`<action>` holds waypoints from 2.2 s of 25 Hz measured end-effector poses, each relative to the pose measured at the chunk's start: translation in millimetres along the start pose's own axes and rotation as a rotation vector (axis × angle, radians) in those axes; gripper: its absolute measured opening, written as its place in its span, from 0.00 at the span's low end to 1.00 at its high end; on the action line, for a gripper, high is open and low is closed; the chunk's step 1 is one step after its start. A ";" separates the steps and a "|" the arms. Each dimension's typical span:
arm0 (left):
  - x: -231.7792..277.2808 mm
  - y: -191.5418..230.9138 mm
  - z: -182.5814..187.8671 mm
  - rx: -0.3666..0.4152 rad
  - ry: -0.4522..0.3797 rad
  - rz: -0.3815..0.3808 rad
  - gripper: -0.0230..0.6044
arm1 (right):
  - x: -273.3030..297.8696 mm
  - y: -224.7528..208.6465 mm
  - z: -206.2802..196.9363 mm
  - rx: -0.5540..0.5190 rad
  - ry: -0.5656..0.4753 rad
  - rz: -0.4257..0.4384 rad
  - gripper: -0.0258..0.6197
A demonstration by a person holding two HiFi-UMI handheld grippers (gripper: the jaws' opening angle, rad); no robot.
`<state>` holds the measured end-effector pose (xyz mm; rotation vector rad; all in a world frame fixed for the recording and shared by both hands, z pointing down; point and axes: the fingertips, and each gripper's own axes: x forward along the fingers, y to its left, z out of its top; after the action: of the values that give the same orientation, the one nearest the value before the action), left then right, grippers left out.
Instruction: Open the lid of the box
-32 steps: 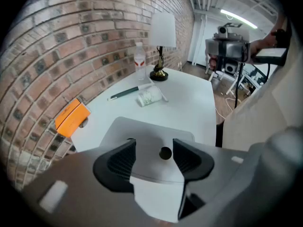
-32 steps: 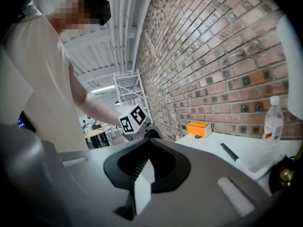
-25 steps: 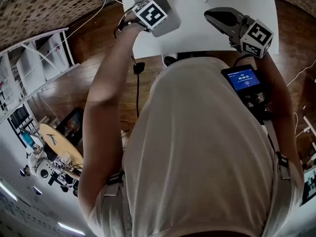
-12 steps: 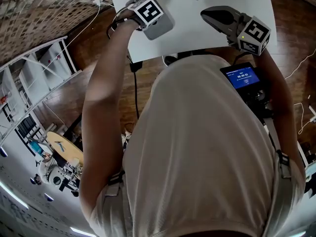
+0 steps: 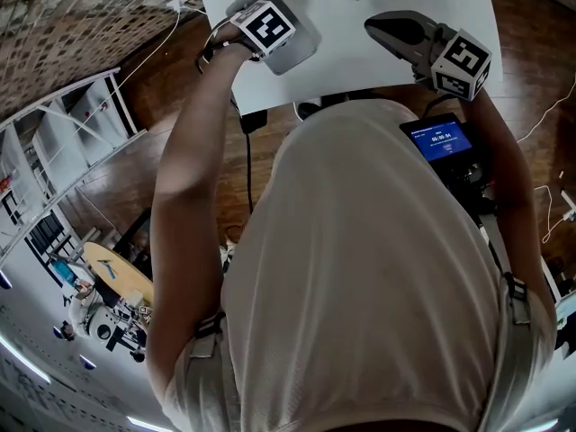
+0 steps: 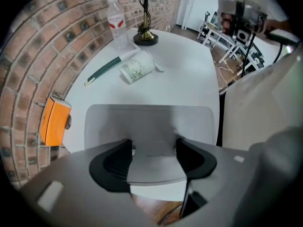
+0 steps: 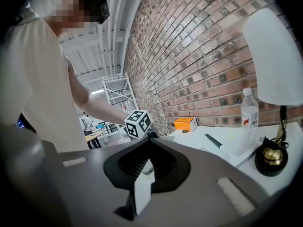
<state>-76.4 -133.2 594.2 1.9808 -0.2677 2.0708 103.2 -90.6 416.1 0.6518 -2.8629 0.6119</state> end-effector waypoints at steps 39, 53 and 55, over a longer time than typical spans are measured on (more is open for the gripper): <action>53.8 -43.4 -81.1 -0.170 -0.196 -0.031 0.50 | 55.0 36.4 5.5 -0.098 0.114 0.124 0.04; -150.3 -69.7 -57.7 -0.562 -1.146 0.290 0.04 | 62.5 62.6 21.0 -0.186 0.086 0.257 0.04; -170.0 -74.8 -56.8 -0.581 -1.248 0.290 0.04 | 62.0 67.4 27.9 -0.196 0.065 0.279 0.04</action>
<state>-101.0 -55.1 418.1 2.5565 -1.2383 0.4209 16.6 -70.6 380.7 0.2016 -2.9239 0.3690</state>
